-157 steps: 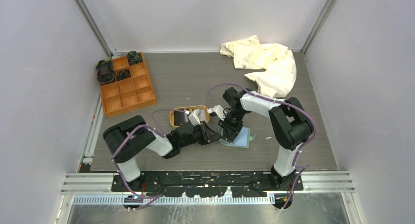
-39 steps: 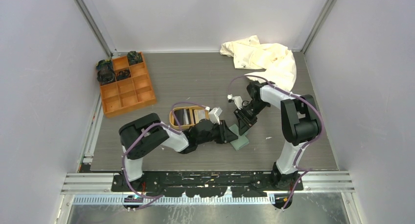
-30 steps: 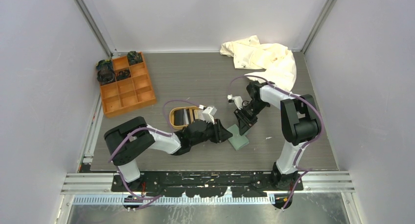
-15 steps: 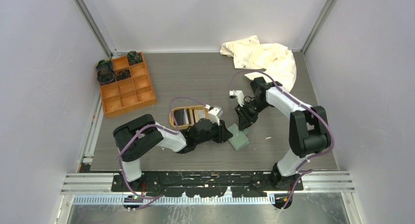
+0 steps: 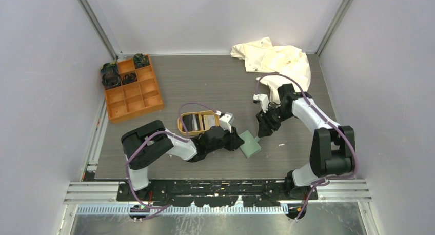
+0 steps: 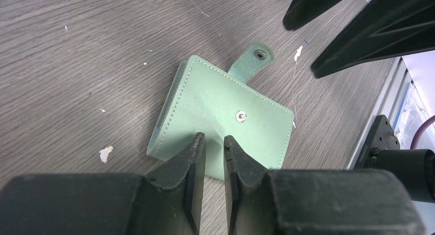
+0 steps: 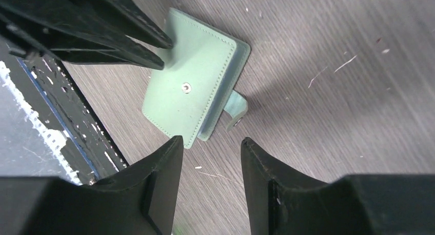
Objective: Put the credit cards into the card holder
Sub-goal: Close the card holder at the center of the board.
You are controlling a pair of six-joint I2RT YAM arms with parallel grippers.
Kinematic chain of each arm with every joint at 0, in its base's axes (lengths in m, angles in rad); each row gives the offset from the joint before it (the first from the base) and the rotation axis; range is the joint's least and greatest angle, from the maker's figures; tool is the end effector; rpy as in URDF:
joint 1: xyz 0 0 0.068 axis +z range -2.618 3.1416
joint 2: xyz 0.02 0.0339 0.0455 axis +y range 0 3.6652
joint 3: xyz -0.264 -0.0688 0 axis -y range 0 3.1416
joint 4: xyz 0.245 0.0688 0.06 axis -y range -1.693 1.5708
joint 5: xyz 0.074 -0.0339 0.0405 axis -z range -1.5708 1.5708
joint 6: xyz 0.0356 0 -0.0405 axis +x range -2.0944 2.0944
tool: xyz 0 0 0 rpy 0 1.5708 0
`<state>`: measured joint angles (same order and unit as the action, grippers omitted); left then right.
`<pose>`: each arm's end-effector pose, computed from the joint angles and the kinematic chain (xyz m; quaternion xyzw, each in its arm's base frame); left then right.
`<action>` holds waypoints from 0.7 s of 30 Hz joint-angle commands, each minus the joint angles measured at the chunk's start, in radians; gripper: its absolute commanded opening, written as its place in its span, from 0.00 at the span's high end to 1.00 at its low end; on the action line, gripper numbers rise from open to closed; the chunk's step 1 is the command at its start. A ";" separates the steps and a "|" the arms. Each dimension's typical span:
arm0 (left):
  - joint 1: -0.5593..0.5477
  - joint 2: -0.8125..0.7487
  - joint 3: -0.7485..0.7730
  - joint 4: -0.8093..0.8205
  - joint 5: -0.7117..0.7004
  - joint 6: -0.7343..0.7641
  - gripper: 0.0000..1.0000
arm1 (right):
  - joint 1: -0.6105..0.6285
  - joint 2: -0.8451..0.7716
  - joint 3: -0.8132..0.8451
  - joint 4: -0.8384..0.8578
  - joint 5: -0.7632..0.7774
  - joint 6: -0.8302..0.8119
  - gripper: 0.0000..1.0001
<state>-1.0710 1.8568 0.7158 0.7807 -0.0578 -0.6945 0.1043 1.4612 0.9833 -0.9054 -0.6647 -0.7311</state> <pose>0.1713 -0.3094 0.1304 0.1377 0.8106 -0.4242 0.3795 0.2516 0.0484 0.2163 -0.4097 0.8478 0.2817 0.1843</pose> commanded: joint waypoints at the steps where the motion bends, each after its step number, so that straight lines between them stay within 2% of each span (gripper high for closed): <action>1: -0.016 0.016 0.015 0.011 -0.020 0.023 0.79 | -0.002 0.063 0.028 0.001 0.039 0.073 0.50; 13: -0.019 0.019 0.013 0.010 -0.022 0.020 0.79 | 0.033 0.135 0.046 0.064 0.101 0.172 0.61; 21: -0.020 0.017 0.014 0.009 -0.021 0.020 0.79 | 0.043 0.122 0.052 0.086 0.124 0.197 0.75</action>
<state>-1.0798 1.8599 0.7158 0.7853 -0.0780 -0.6945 0.1436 1.5997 0.9966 -0.8494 -0.5549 -0.5587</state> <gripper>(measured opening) 0.207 0.281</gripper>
